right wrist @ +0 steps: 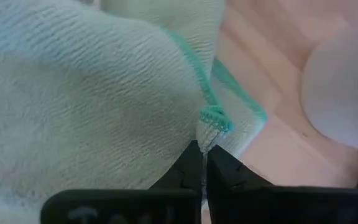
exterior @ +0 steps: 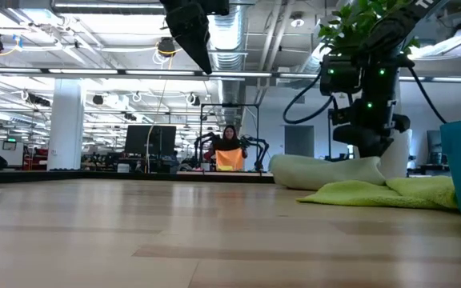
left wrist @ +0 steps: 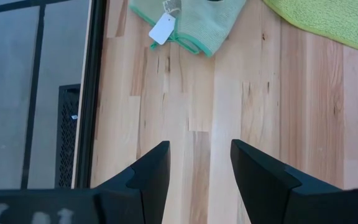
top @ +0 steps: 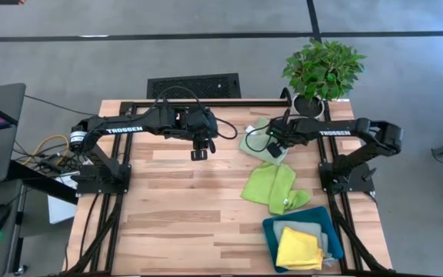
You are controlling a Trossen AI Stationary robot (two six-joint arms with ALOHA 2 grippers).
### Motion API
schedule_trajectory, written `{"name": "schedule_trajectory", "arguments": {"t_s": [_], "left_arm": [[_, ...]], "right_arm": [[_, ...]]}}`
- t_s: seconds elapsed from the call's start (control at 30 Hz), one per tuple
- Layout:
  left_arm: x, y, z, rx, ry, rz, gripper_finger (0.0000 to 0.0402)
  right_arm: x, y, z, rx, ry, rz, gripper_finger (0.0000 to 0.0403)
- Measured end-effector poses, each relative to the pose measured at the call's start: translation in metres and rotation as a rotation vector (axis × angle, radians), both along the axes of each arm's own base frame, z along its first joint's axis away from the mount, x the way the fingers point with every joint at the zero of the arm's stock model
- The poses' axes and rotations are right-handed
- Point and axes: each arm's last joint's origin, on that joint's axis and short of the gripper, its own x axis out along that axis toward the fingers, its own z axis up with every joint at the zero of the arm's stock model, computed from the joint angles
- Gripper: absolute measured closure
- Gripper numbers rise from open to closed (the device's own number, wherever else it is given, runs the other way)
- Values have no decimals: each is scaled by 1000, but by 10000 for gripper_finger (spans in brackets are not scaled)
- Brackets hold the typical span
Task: Fold microfiber towels
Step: Fold the blue towel
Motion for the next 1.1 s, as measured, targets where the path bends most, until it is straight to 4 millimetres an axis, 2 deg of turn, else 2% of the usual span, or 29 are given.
{"name": "schedule_trajectory", "arguments": {"t_s": [0.13,0.3,0.47,0.63,0.8,0.9,1.0,1.1], "left_arm": [[0,0,0,-1,0,1,239],[0,0,0,-2,-1,1,239],[0,0,0,-2,-1,1,239],[0,0,0,-2,-1,1,239],[0,0,0,-5,4,4,239],[-1,0,0,-7,5,7,239],[-2,0,-1,-12,15,12,239],[-2,0,-2,-18,21,21,239]], "right_arm": [[1,1,0,2,12,48,356],[3,2,5,-7,10,87,307],[10,-1,18,-16,-2,96,251],[14,-3,37,-5,22,97,213],[21,-1,50,-17,3,130,195],[33,9,54,-29,-43,247,191],[47,19,53,-25,-105,394,191],[59,21,44,-4,-127,467,194]]}}
